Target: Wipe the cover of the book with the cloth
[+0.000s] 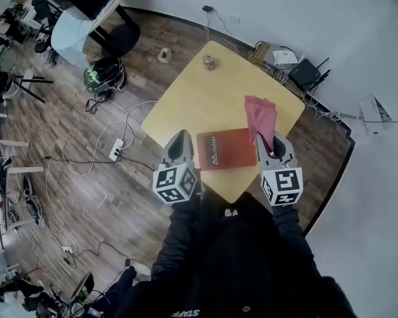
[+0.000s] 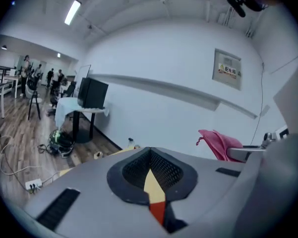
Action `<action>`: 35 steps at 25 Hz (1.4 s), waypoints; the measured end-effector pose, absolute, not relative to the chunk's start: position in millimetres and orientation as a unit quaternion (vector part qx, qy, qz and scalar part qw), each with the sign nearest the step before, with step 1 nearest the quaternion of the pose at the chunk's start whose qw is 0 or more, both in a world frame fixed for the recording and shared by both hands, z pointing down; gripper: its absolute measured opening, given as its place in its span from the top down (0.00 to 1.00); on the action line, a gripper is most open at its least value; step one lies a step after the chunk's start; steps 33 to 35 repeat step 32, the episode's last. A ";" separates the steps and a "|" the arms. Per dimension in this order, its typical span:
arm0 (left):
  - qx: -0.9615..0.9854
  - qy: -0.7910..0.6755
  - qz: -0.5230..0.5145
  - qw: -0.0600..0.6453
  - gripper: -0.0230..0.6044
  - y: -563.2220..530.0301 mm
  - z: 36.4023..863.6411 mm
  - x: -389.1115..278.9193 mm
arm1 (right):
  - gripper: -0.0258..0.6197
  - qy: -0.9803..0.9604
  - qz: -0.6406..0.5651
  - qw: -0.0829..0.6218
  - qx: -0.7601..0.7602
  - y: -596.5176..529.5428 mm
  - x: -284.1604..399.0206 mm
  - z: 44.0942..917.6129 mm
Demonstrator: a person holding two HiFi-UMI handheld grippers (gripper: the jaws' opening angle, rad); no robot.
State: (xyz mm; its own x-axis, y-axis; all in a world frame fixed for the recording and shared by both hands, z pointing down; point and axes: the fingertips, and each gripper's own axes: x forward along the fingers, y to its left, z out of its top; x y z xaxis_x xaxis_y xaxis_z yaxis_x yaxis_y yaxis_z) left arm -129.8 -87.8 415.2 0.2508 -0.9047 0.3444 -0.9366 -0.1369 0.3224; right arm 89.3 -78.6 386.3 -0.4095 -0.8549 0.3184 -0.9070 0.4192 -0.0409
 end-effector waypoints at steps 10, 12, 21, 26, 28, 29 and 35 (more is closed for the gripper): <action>0.779 -0.618 -0.048 0.095 0.91 -94.8 241.6 -110.7 | 0.84 -0.845 -0.010 0.026 0.534 -80.0 76.3 241.3; 0.785 -0.611 -0.054 0.085 0.91 -92.8 228.5 -104.0 | 0.84 -0.846 -0.026 0.017 0.533 -77.7 74.9 227.7; 0.791 -0.606 -0.056 0.068 0.91 -89.8 214.8 -93.7 | 0.84 -0.833 -0.044 0.021 0.550 -71.0 78.5 211.7; 0.789 -0.608 -0.058 0.059 0.91 -89.5 208.5 -94.2 | 0.84 -0.827 -0.050 0.018 0.560 -70.8 82.5 206.4; 0.790 -0.608 -0.059 0.056 0.91 -90.8 206.1 -92.4 | 0.85 -0.828 -0.056 0.014 0.558 -72.2 83.8 203.9; 0.790 -0.608 -0.059 0.055 0.91 -91.7 205.2 -91.3 | 0.85 -0.829 -0.060 0.013 0.556 -73.1 83.9 202.9; 0.791 -0.607 -0.058 0.051 0.91 -93.1 204.2 -88.3 | 0.85 -0.832 -0.071 0.013 0.549 -74.5 82.8 201.1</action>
